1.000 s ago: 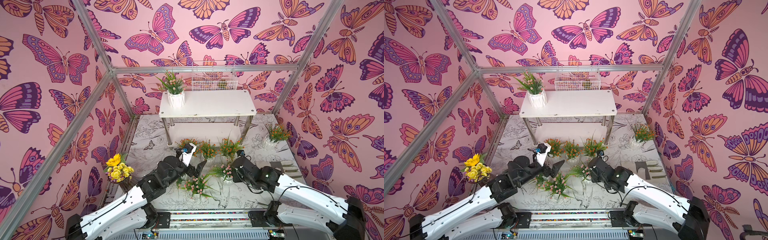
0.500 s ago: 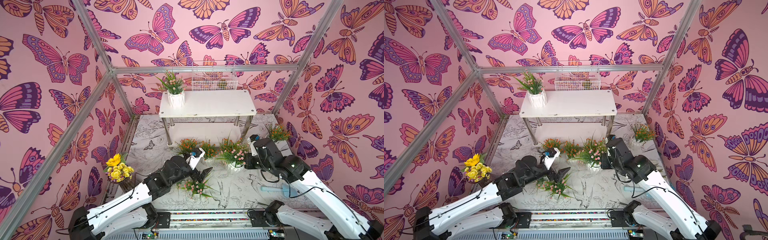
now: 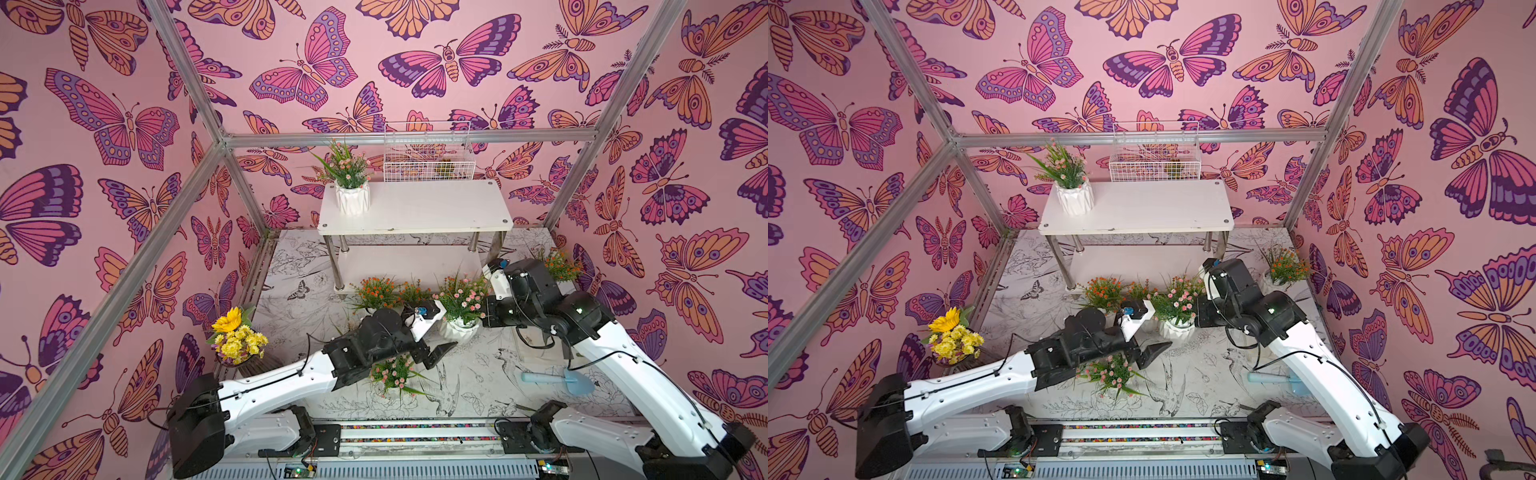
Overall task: Place the baby's breath potted plants on the rack by color
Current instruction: Pick up the baby's breath potted plant from the center of the board, then place the baby's breath potted plant on the rack.
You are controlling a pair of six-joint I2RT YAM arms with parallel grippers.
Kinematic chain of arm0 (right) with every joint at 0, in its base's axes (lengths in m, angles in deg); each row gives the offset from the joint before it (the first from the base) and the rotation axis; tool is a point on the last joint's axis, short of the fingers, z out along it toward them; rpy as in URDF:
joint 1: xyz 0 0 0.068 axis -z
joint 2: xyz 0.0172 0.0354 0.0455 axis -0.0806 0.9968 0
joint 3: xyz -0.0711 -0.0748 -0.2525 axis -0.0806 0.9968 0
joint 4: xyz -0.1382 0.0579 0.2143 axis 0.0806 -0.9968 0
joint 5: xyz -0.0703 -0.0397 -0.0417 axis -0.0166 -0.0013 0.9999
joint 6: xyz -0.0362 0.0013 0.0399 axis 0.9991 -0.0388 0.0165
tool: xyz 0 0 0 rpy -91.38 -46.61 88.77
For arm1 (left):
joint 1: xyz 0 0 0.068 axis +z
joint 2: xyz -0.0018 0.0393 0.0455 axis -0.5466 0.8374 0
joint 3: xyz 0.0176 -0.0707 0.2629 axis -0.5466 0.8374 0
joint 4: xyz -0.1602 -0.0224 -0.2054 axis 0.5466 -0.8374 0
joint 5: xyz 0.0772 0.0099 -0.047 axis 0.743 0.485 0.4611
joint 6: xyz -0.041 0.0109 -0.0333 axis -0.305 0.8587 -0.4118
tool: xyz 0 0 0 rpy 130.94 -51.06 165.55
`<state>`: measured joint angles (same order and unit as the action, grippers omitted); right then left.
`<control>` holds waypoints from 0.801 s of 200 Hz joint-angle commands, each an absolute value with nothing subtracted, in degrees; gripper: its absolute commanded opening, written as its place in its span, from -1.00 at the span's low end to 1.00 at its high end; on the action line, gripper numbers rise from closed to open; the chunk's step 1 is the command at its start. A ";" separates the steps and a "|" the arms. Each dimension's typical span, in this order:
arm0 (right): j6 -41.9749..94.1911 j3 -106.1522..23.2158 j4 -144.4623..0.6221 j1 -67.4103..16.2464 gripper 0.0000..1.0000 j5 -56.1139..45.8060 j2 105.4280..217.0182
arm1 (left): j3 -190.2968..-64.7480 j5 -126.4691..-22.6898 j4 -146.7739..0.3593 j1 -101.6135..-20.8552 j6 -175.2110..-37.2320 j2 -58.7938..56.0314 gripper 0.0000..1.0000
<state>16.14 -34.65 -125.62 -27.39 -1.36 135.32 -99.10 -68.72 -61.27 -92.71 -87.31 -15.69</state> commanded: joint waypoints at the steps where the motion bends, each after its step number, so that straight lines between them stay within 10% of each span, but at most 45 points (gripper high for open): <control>1: 15.73 -37.13 -121.83 -27.15 -1.00 -4.27 134.63 | -101.47 -68.23 -56.33 -93.57 -86.08 -13.05 1.00; 126: 14.04 -35.26 -119.48 -27.18 -1.00 -7.14 132.21 | -104.08 -62.67 -51.45 -94.21 -88.34 -3.54 0.99; 160: 13.78 -34.37 -119.02 -27.12 -1.00 -7.26 131.86 | -104.08 -61.50 -51.04 -94.21 -88.08 -3.39 0.36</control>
